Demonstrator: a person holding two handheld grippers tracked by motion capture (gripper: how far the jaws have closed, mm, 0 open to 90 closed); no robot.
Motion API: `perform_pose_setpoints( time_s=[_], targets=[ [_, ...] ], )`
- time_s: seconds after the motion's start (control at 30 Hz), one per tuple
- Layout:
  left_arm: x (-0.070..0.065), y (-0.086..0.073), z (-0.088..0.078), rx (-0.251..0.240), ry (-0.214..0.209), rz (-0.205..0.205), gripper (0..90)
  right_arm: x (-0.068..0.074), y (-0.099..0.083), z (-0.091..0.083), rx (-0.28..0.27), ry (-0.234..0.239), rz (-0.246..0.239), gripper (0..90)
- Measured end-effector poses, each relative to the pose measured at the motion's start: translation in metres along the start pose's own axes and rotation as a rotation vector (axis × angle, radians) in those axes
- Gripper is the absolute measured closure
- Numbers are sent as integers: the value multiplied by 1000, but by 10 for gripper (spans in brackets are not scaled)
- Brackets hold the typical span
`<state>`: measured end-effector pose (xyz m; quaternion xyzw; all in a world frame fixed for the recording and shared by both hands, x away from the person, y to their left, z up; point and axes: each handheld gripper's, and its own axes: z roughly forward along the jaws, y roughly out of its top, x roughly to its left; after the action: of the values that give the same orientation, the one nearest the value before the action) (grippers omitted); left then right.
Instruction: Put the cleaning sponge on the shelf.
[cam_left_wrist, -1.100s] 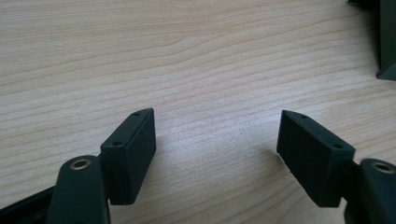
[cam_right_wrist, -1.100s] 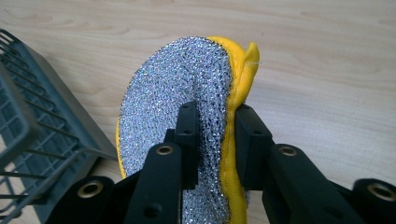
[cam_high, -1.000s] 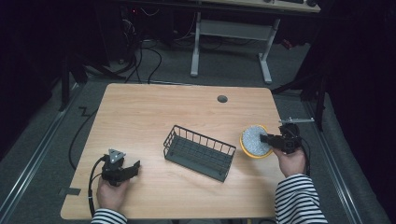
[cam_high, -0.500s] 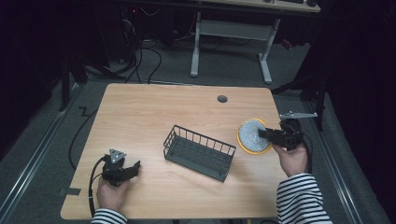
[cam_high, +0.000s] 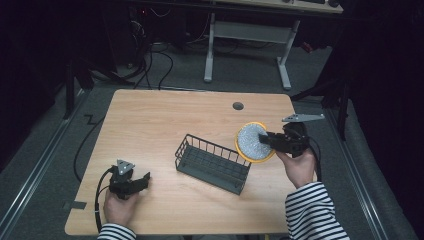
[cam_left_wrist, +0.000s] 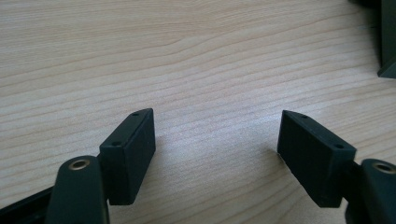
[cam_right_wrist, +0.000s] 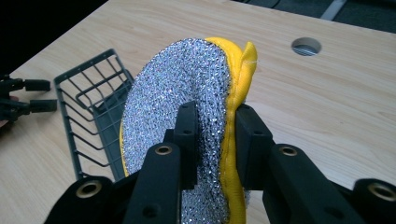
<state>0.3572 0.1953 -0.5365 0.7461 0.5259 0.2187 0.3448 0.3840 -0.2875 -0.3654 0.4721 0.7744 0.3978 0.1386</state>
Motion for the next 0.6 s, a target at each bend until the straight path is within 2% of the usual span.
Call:
perform_pose_setpoints(
  time_s=[0.37,0.6],
  targets=[
    [0,0,0,0,-1,-2,283,24,7,29,37,48,-56,731],
    [0,0,0,0,-2,-2,283,33,9,46,59,71,-72,729]
  ],
)
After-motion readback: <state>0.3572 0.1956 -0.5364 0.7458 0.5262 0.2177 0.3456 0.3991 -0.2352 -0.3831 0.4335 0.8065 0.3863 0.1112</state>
